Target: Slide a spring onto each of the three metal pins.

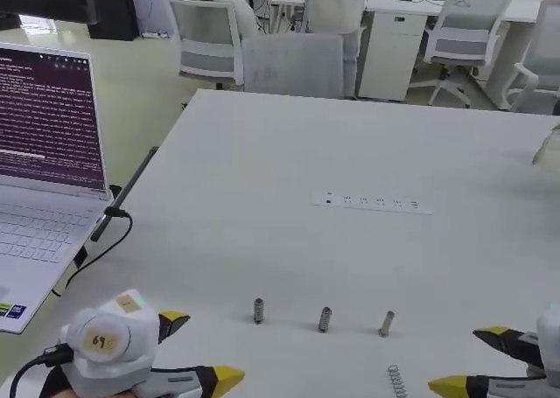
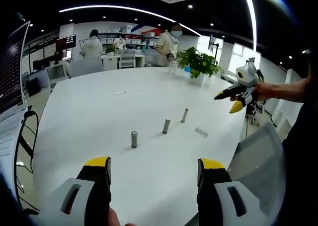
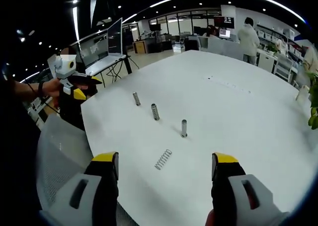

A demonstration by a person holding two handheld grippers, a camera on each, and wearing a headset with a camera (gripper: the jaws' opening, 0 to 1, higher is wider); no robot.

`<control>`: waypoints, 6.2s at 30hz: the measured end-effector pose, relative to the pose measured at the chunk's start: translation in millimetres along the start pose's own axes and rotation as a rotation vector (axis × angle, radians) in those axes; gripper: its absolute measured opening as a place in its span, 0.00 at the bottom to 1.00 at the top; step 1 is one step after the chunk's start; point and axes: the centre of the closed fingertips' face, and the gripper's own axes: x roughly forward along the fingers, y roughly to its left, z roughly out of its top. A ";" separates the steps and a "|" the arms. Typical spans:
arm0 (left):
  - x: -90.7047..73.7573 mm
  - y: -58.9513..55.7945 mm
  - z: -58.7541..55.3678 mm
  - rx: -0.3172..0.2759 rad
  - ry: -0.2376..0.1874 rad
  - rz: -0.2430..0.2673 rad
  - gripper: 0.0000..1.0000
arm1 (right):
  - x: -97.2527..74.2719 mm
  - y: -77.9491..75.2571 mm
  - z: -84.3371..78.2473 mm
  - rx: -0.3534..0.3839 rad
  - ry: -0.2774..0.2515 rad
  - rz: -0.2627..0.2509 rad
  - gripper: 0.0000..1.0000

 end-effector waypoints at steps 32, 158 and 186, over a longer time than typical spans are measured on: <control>32.5 -36.0 12.2 0.102 0.033 -0.117 0.66 | -10.9 16.7 -32.9 0.070 0.001 -0.012 0.77; 218.6 -177.2 -43.9 0.854 0.448 -0.709 0.13 | -18.8 42.2 -66.8 0.140 0.011 0.032 0.69; 194.7 -162.3 -46.6 0.674 0.430 -0.639 0.02 | -9.8 47.4 -66.4 0.140 0.013 0.052 0.68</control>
